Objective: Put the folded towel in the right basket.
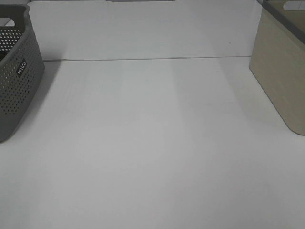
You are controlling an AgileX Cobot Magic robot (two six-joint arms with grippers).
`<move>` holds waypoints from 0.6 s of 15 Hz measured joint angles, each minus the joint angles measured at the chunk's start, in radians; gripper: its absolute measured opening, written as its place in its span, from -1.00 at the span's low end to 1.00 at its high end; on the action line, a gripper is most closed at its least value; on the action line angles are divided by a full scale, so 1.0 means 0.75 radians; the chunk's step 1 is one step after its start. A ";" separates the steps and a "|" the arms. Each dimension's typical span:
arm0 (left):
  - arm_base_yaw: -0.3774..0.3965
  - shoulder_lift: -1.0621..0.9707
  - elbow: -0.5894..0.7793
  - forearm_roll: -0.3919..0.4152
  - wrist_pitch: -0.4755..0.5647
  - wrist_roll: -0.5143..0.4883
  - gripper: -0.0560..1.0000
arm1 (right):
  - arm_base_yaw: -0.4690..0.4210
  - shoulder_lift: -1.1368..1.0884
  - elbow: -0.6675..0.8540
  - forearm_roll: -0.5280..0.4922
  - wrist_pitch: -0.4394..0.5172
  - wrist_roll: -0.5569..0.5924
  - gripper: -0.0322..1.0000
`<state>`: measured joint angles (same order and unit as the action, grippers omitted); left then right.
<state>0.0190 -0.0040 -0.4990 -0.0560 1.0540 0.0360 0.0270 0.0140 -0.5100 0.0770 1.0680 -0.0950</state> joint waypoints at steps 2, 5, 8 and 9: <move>0.000 0.000 0.000 0.000 0.000 0.000 0.94 | 0.000 0.000 0.001 0.003 0.000 0.000 0.33; 0.000 0.000 0.000 0.000 0.000 0.000 0.94 | 0.000 -0.024 0.003 0.005 -0.001 0.000 0.33; 0.000 0.000 0.000 0.000 0.000 0.000 0.94 | 0.000 -0.027 0.003 0.008 -0.001 0.000 0.33; 0.000 0.000 0.000 0.000 0.000 0.000 0.94 | 0.000 -0.027 0.003 0.008 -0.001 0.000 0.33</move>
<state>0.0190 -0.0040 -0.4990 -0.0560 1.0540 0.0360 0.0270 -0.0060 -0.5080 0.0830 1.0670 -0.0950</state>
